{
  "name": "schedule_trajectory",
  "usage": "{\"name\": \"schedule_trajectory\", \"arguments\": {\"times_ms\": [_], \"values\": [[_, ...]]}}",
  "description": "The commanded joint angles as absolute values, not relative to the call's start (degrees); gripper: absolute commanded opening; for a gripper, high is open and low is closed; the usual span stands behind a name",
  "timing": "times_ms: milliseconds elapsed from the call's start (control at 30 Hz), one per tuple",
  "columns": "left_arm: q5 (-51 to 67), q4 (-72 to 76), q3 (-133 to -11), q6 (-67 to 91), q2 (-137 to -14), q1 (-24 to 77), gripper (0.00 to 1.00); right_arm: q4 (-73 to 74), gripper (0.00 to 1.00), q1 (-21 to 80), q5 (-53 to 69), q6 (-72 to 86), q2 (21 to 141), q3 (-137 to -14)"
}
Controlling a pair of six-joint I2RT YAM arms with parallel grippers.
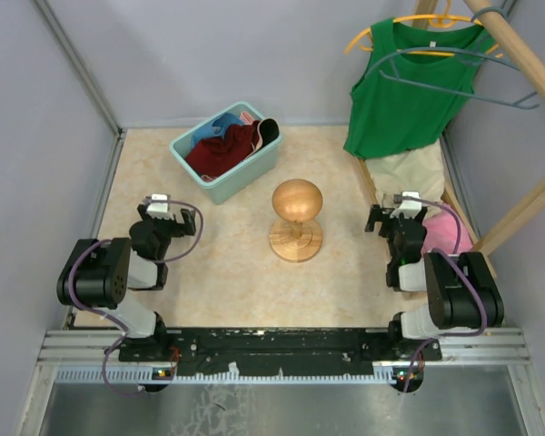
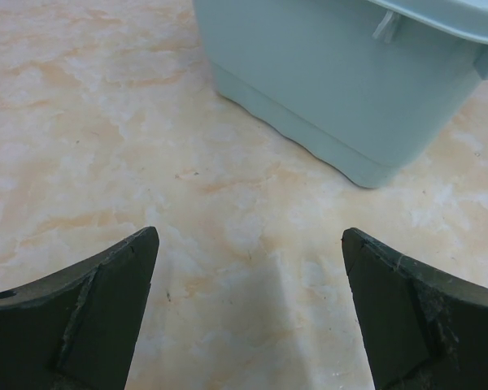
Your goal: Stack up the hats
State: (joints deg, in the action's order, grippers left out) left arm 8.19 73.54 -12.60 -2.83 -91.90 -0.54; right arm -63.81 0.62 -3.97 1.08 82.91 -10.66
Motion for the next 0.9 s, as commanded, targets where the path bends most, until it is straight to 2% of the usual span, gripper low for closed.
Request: {"name": "schedule_trajectory", "arguments": {"times_ms": [0, 200, 333, 400, 467, 533, 633, 700, 733, 767, 800, 867], "values": [[9.5, 69.7, -15.4, -3.6, -89.5, -0.9, 1.00, -52.8, 0.99, 1.5, -3.3, -0.2, 77.3, -17.4], [2.0, 38.8, -29.1, 1.6, -78.7, -0.9, 1.00, -35.4, 0.99, 2.1, 0.9, 2.2, 69.8, -27.7], [2.5, 27.9, -35.6, 4.4, -74.7, -0.8, 1.00, -24.3, 0.99, 3.7, 6.1, 7.5, 74.6, -39.2], [4.8, 23.5, -38.7, 5.2, -72.6, -0.8, 1.00, -23.3, 0.99, 5.4, 6.6, 9.4, 77.6, -43.0], [6.4, 19.9, -41.4, 5.8, -71.2, -0.9, 1.00, -22.5, 0.85, 7.0, 5.5, 10.8, 81.2, -46.8], [7.1, 17.4, -44.1, 6.6, -70.0, -0.8, 1.00, -20.0, 0.59, 7.5, 5.6, 12.2, 86.0, -52.1], [7.0, 15.1, -47.0, 8.6, -69.3, -0.8, 1.00, -15.9, 0.39, 7.9, 5.3, 14.2, 93.5, -60.2], [7.7, 13.3, -49.1, 10.4, -69.6, -0.9, 1.00, -14.4, 0.31, 8.1, 4.6, 15.9, 99.6, -65.7], [9.0, 12.8, -50.0, 11.1, -69.9, -0.8, 1.00, -13.5, 0.21, 8.2, 4.3, 16.7, 102.3, -68.3], [10.4, 12.2, -50.9, 11.6, -70.2, -0.8, 1.00, -12.8, 0.06, 8.4, 3.4, 17.2, 104.8, -70.6], [11.6, 11.6, -51.6, 12.2, -70.3, -0.8, 1.00, -12.2, 0.00, 8.7, 2.4, 17.5, 107.3, -73.1], [12.8, 10.1, -52.8, 13.3, -70.4, -0.8, 1.00, -9.8, 0.00, 9.3, 0.5, 17.3, 112.8, -78.4]]}}
